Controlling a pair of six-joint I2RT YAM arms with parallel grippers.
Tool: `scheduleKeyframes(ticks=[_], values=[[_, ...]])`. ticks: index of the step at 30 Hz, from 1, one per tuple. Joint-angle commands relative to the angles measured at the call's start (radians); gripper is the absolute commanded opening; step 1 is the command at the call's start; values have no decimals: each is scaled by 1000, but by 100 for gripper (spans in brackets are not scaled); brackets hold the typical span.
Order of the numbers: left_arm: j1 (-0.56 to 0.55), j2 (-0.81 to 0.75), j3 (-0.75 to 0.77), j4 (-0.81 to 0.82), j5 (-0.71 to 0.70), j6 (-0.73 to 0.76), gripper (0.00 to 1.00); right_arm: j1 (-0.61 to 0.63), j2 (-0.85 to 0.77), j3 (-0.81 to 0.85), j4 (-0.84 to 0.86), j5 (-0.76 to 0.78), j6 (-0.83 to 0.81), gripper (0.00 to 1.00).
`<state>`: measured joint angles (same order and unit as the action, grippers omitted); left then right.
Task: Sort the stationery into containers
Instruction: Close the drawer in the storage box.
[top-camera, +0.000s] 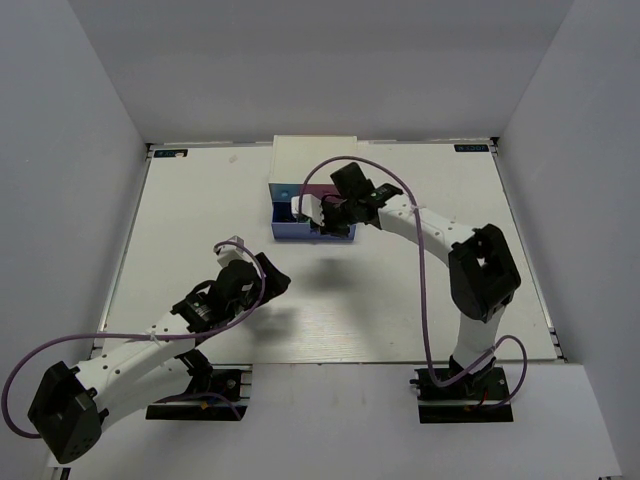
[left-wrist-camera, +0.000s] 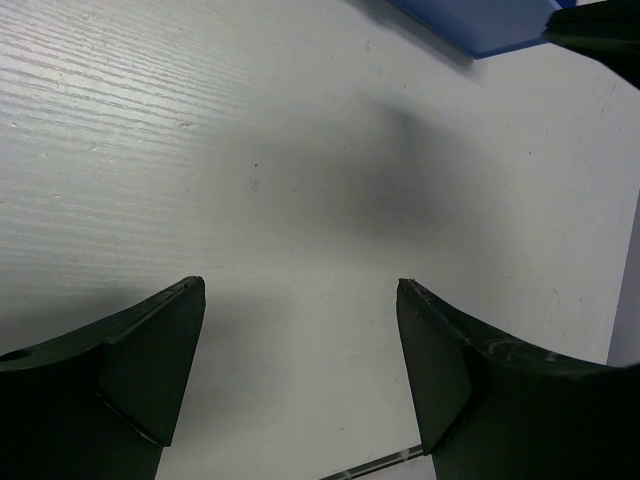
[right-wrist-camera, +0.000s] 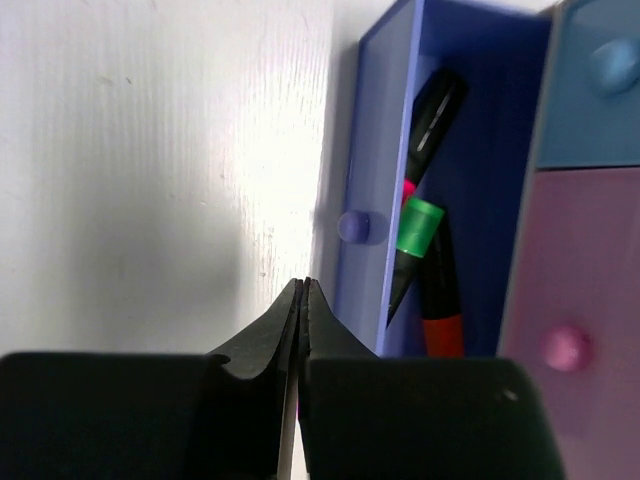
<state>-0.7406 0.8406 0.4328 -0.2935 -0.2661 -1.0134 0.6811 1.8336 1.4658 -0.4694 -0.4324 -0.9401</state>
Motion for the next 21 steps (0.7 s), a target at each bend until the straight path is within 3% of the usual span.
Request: scheduleKeyframes(ticks=[1,11,17,21], values=[[3,-9,-3,-12,-5,2,87,9,49,31,23,69,-2,0],[3,-9,-3,-32,-35,2,90,48,153,47,201,306,57,0],[3,-9,-3,-52,-35,2,99,64,193,47,337,496,87,0],[3,-9,-3,-52,-44,13,99,69,205,54,390,572,90,0]])
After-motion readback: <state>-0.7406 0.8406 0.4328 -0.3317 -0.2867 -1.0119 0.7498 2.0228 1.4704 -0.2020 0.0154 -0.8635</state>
